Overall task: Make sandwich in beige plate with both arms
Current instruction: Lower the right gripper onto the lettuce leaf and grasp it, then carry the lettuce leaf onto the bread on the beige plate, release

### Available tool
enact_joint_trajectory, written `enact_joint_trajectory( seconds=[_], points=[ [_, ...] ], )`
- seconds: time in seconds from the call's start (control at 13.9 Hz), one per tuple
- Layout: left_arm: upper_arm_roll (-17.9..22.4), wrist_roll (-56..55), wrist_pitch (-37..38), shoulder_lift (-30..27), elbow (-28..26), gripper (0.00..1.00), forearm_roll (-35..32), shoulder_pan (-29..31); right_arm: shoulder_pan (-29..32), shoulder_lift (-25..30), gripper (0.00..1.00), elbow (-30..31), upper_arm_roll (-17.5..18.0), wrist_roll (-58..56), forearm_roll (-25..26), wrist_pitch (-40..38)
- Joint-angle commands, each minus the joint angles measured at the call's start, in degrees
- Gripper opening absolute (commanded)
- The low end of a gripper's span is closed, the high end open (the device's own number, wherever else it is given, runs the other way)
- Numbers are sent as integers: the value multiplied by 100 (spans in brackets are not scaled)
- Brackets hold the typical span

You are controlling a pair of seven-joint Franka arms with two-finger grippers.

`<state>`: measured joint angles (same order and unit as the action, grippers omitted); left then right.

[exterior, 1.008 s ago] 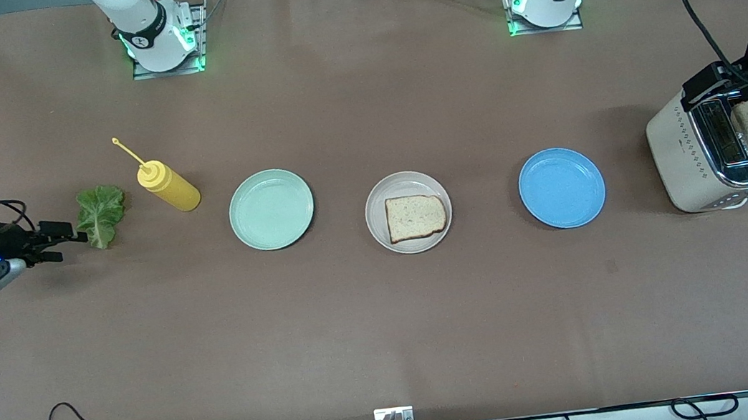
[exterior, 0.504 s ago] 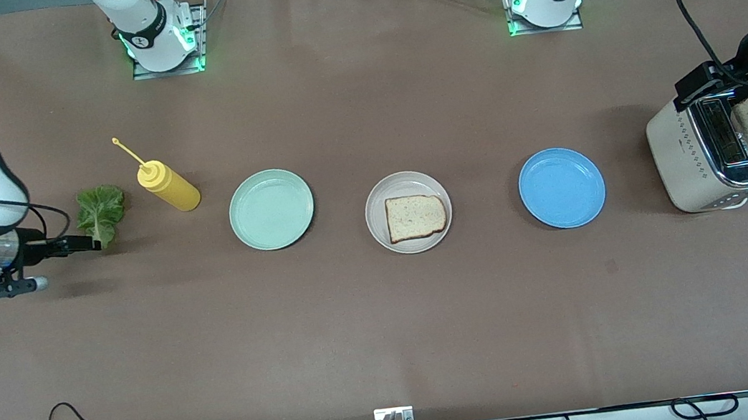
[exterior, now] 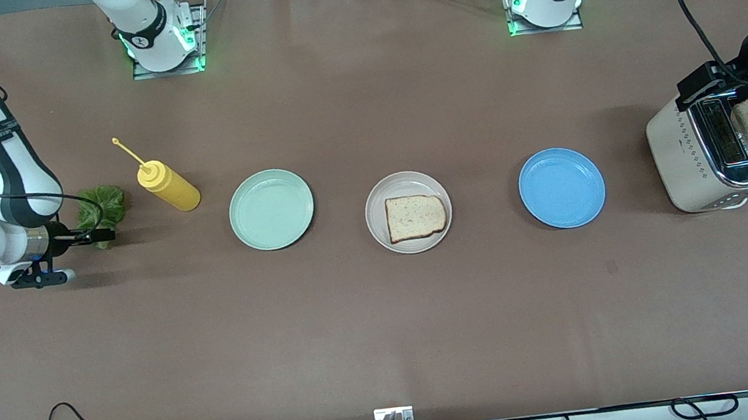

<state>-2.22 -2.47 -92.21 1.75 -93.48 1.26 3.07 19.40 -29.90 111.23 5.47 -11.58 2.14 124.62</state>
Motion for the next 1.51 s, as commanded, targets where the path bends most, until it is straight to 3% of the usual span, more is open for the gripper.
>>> enact_joint_trajectory(
  seconds=[0.0,0.14,0.22,0.5,1.01,1.44],
  points=[
    [-24,53,46,-70,5,100,5,0,47,-24,78,48,42,59,128,88],
    [-24,53,46,-70,5,100,5,0,47,-33,42,48,42,24,146,88],
    [-24,53,46,-70,23,100,5,-8,47,-51,30,48,42,15,207,88],
    [-33,45,28,-70,14,100,14,0,47,-42,2,4,42,-2,602,97],
    [-42,45,11,-61,32,100,6,27,38,256,0,-365,121,-634,866,-52],
    [-42,53,-86,-52,32,100,5,0,38,555,0,-1445,516,-680,850,-1763]
  ],
)
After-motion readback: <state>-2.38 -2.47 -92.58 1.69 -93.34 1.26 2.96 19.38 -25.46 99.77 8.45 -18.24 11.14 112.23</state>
